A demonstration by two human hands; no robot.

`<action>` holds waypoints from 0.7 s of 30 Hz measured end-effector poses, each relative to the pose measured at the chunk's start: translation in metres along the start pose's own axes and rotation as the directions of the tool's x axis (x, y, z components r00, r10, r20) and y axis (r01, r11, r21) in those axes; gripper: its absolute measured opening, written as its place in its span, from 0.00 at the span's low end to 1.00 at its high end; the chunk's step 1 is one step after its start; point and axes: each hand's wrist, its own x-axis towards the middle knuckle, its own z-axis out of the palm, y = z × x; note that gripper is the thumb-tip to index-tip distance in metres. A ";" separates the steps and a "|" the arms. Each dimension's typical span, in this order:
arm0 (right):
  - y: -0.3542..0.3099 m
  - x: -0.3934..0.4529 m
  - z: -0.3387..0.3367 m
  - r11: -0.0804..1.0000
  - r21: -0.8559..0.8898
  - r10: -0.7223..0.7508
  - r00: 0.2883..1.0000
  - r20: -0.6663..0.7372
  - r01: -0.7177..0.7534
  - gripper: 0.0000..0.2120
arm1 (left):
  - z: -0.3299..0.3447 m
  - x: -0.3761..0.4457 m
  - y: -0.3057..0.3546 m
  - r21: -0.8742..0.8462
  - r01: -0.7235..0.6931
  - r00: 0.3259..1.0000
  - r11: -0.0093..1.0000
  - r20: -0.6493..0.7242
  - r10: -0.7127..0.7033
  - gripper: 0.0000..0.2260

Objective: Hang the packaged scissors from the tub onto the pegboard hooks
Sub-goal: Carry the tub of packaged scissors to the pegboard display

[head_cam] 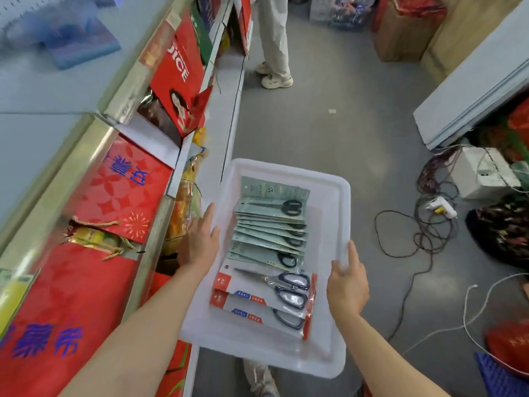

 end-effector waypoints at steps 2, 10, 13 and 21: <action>-0.001 0.019 0.021 1.000 -0.005 0.020 1.000 -0.009 -0.020 0.26 | 0.016 0.029 -0.001 0.017 -0.014 1.000 1.000 0.018 0.014 0.26; -0.012 0.083 0.078 0.996 -0.064 0.062 0.998 0.009 -0.061 0.26 | 0.075 0.102 -0.019 0.031 -0.020 0.998 0.999 0.058 0.018 0.26; -0.014 0.100 0.089 0.994 -0.086 0.069 0.998 0.013 -0.067 0.26 | 0.087 0.112 -0.021 0.083 -0.013 0.998 0.996 0.066 0.007 0.26; -0.001 0.112 0.117 0.988 -0.141 0.057 0.998 0.013 -0.055 0.27 | 0.111 0.117 -0.036 0.121 -0.008 0.997 0.993 0.081 -0.002 0.26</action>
